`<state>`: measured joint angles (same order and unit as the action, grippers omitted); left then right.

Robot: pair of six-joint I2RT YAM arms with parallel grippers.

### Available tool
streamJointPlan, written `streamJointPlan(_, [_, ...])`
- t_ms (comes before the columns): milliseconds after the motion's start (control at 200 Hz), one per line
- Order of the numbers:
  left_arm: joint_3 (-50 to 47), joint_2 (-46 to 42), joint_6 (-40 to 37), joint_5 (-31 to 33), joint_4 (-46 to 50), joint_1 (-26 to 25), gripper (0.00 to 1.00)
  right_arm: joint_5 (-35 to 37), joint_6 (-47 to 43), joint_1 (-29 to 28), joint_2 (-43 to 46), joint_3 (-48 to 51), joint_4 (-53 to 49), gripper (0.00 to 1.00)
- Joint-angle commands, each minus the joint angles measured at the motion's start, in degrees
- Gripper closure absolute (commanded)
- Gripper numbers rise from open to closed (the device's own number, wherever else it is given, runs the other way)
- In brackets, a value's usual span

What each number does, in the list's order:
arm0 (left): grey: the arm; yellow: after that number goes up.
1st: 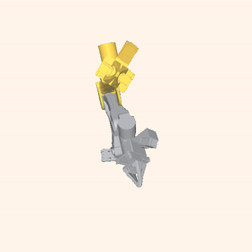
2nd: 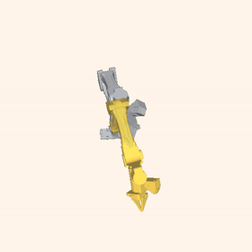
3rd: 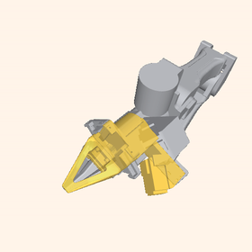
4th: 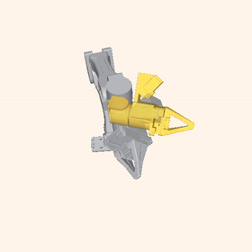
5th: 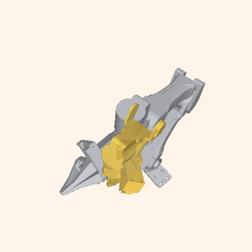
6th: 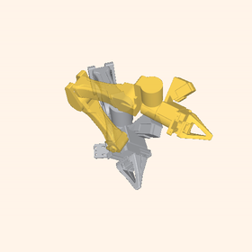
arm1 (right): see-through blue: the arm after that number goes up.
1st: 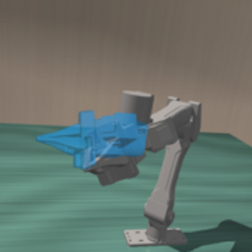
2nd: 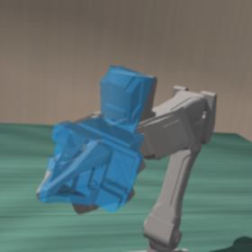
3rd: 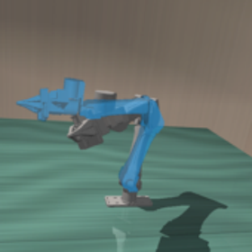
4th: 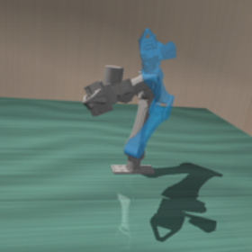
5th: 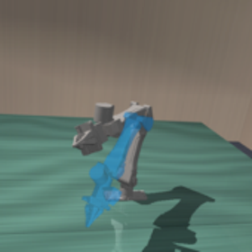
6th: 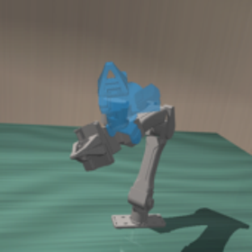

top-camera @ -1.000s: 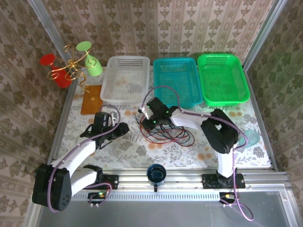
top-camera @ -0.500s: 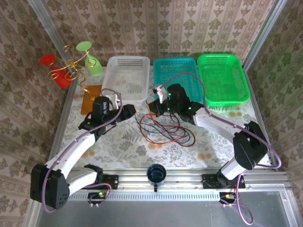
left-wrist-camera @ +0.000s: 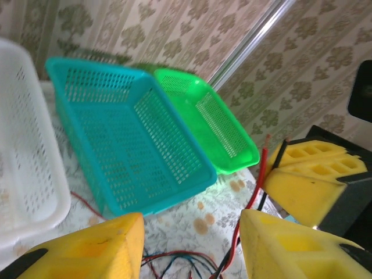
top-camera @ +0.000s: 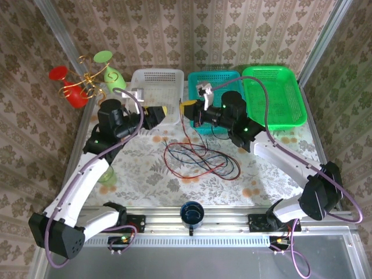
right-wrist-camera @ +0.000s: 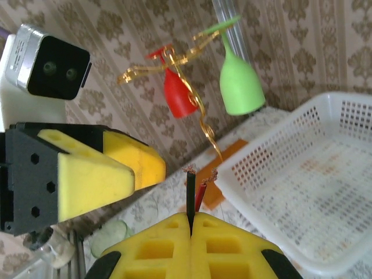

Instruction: Untangle the cables

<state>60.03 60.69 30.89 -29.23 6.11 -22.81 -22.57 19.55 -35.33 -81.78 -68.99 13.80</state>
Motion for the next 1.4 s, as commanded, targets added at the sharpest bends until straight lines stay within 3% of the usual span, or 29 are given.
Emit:
streamJointPlan(0, [4.4, 1.8, -3.9, -4.4, -1.7, -0.3, 0.52, 2.6, 1.7, 0.4, 3.6, -2.7, 3.9, 1.0])
streamJointPlan(165, [6.0, 6.0, -3.5, -12.2, -10.0, -0.6, 0.5, 3.0, 6.1, 2.1, 3.4, -3.2, 7.9, 1.0])
streamJointPlan(375, [3.9, 10.3, -2.1, -14.9, -20.8, -2.1, 0.49, 0.5, 10.8, 4.7, 2.4, -4.2, 8.6, 1.0])
streamJointPlan(500, [5.6, 12.6, -2.1, -16.3, -21.6, -2.8, 0.49, -2.1, 12.8, 5.5, 0.4, -4.7, 9.4, 1.0])
streamJointPlan(795, [7.4, 16.8, 0.4, -18.6, -26.0, -4.9, 0.64, -4.4, 14.4, 6.4, -1.3, -5.8, 9.5, 1.0])
streamJointPlan(890, [8.0, 17.9, 0.8, -18.7, -26.8, -5.2, 0.75, -5.1, 14.8, 6.5, -1.5, -6.3, 9.2, 1.0])
streamJointPlan(1135, [7.6, 18.1, 2.0, -18.1, -29.3, -5.2, 0.89, -5.8, 15.2, 7.0, -1.2, -5.6, 9.2, 1.0])
streamJointPlan(1195, [7.2, 17.9, 2.1, -17.9, -29.6, -5.3, 0.86, -5.8, 15.5, 7.4, -1.0, -5.2, 9.3, 1.0])
streamJointPlan(1255, [6.6, 17.5, 2.2, -17.2, -30.3, -5.3, 0.75, -5.8, 15.6, 7.6, -0.9, -4.9, 9.4, 1.0])
streamJointPlan(1390, [6.2, 17.0, 3.0, -16.5, -31.7, -5.3, 0.72, -6.3, 15.9, 7.9, -0.9, -4.7, 9.7, 1.0])
